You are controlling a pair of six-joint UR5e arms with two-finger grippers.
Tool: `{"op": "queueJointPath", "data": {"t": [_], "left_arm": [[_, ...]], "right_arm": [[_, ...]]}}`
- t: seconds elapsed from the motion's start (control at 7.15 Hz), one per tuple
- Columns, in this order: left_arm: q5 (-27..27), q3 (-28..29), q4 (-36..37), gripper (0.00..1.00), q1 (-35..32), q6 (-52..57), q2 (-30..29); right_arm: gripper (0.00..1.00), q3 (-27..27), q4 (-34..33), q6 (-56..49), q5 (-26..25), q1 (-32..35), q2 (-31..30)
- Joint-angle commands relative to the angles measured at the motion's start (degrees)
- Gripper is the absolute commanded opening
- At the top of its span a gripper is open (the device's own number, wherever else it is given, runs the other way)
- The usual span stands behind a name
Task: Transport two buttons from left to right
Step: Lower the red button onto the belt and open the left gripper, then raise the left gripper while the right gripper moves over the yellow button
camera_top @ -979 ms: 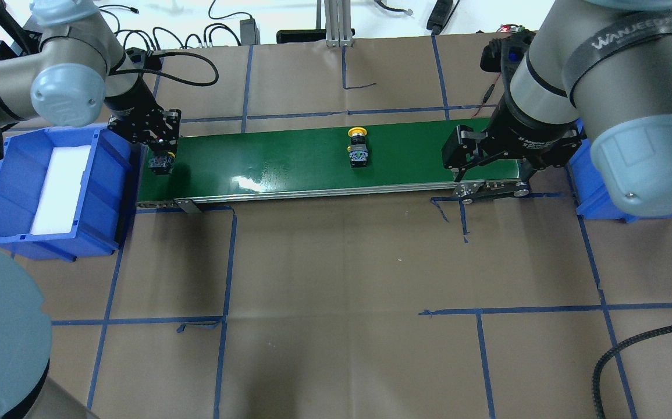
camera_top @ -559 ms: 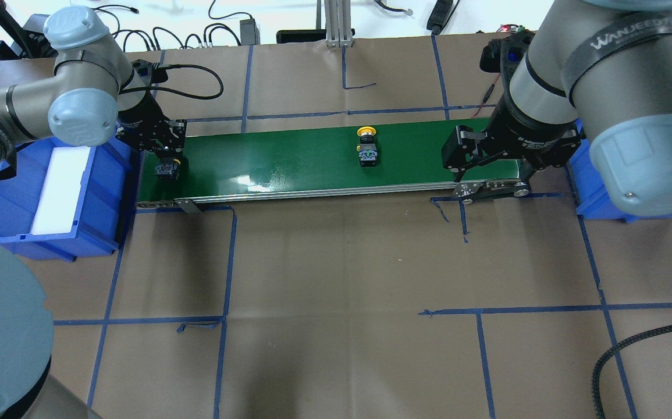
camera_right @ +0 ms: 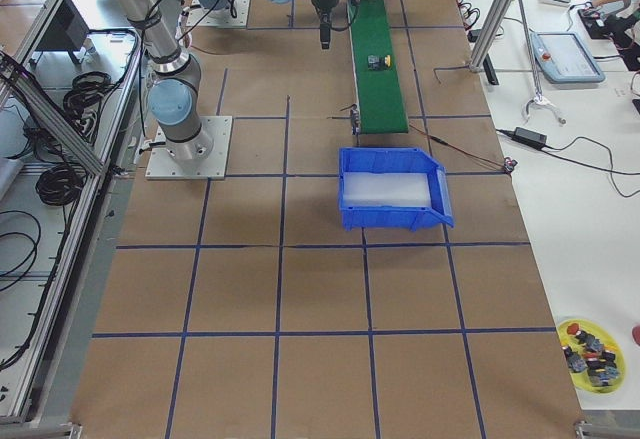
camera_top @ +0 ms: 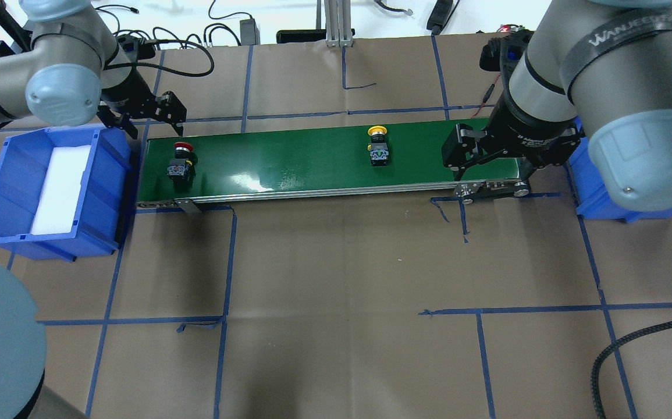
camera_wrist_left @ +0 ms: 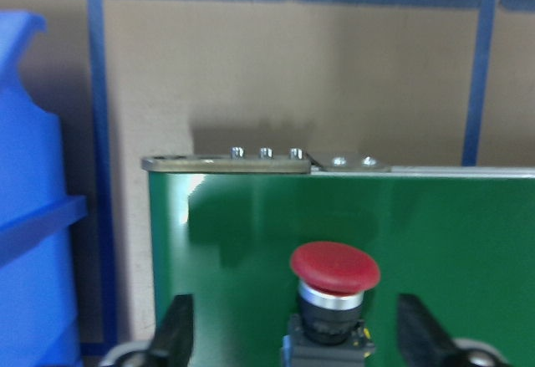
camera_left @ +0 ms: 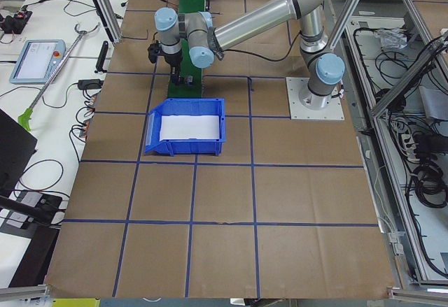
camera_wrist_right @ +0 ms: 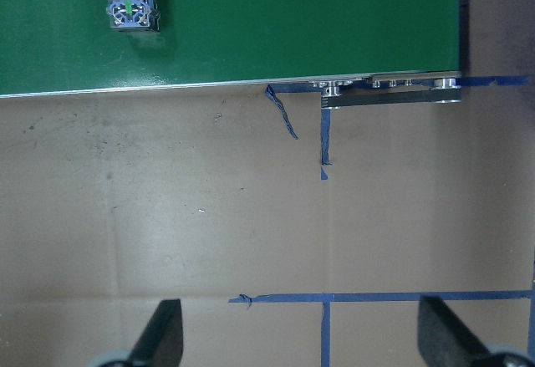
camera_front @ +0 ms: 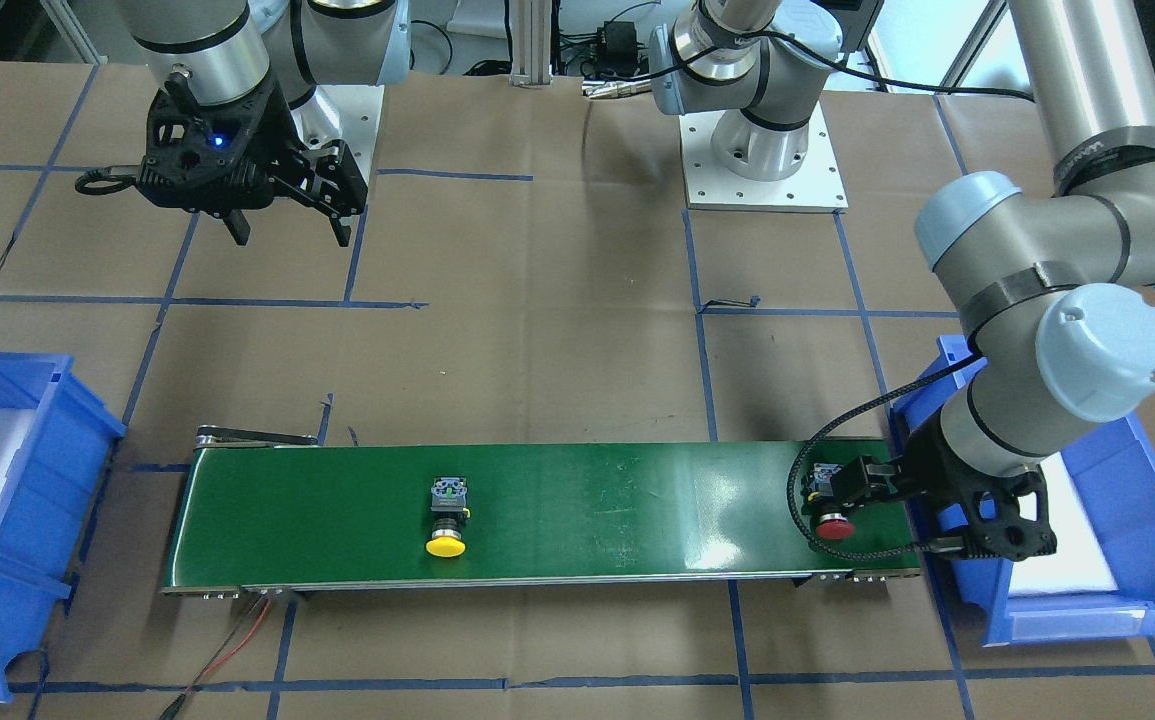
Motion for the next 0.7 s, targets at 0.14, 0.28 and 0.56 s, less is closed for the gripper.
{"op": "queueJointPath", "data": {"t": [0.14,0.28,0.56], "left_arm": [[-0.11,7.63,-20.53,1.00,-0.21,-1.11,8.09],[0.06,7.47,-25.12,1.00,-1.69,-3.29,11.60],[0.86,5.55,-25.69,1.00,-7.39,-6.47,16.10]], "right_arm": [[1.00,-0.73,-1.14,-0.09,0.16,-0.01,4.27],[1.00,-2.47,-4.10,-0.09,0.07,-0.10,7.42],[1.00,-5.12,-11.83,0.00,0.16,-0.10,11.92]]}}
